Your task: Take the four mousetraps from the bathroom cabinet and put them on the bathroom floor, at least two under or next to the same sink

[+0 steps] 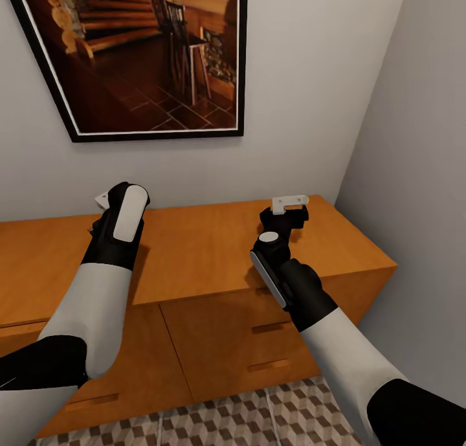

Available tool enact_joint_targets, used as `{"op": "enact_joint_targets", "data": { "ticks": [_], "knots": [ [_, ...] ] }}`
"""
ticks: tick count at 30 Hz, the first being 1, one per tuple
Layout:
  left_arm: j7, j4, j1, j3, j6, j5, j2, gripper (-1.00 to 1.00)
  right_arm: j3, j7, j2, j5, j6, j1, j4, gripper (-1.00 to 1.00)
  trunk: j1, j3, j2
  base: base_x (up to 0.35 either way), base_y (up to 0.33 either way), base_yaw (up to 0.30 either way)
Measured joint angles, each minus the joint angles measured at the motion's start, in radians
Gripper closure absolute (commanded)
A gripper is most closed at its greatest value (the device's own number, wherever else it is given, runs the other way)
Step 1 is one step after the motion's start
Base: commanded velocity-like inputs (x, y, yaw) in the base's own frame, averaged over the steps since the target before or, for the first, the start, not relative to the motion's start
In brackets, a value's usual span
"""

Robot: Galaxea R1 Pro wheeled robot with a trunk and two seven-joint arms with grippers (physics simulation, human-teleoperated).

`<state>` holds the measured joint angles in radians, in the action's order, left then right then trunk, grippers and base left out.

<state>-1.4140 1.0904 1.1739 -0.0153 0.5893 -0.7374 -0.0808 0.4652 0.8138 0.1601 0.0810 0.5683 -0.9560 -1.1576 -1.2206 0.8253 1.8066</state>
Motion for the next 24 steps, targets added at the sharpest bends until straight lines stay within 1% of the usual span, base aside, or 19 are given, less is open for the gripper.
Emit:
{"op": "enact_joint_targets", "data": {
  "ticks": [11,24],
  "knots": [
    [0.0,0.0,0.0,0.0,0.0,0.001,0.002,-1.0,0.0,0.0,0.0,0.001,0.0,0.0,0.0,-1.0,0.0,0.0,0.0,0.0,0.0,0.0],
    [-0.006,-0.003,-0.007,0.0,0.001,0.003,0.014,-1.0,0.0,0.0,0.0,0.001,-0.001,0.0,0.0,-1.0,0.0,0.0,0.0,0.0,0.0,0.0]
  ]
}}
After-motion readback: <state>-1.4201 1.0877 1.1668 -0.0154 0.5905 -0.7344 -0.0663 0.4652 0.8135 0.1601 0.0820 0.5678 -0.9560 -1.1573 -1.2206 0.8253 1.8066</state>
